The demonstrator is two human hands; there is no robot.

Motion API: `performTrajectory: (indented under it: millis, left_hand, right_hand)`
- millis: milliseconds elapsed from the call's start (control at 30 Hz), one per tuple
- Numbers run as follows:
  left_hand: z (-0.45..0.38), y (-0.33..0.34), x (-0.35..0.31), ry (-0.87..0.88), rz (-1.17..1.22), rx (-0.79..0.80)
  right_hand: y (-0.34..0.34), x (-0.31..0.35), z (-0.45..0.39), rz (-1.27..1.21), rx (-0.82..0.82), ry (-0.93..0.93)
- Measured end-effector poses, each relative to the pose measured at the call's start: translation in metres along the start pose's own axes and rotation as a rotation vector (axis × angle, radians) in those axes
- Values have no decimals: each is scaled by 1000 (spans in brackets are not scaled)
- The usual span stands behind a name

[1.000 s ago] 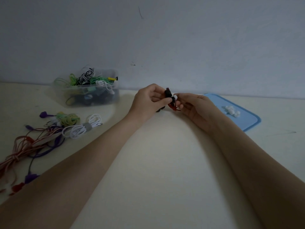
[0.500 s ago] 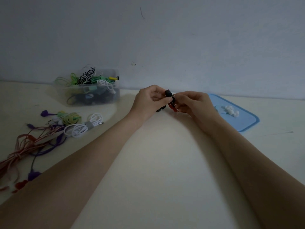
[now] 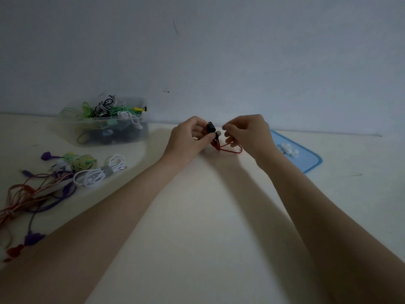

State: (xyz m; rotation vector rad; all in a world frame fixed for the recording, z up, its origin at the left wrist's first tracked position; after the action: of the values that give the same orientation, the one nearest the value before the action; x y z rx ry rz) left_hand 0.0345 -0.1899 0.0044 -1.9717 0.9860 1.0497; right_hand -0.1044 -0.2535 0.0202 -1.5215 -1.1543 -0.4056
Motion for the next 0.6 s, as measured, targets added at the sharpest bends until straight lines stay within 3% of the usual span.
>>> performTrajectory:
  millis: [167,300,433,600]
  left_hand:
    - [2,4,-3,-42,-1,-28]
    - [5,16,-1,-104,19,-11]
    - [7,20,2,-112,52,-4]
    - [9,23,4,-89,70,22]
  right_hand:
    - [-50,0,-5,457,-20,-27]
    - [-93,-30,-5,714,-74,110]
    - [-95,-58,7,811,-4,237]
    - [-89,-64,10,827,-14,231]
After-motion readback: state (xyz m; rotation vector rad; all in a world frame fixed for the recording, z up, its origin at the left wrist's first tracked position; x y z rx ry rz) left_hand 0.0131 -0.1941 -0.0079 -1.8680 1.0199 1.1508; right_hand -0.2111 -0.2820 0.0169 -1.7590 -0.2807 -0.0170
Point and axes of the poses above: each hand's wrist, its own z-axis away from the middle knuckle, its own y-axis out of the palm, x = y × z, the point moved 10 cm from there along -z, towards the middle knuckle, and after that the axes turned 7 degrees about z, right-handed, at the moved point
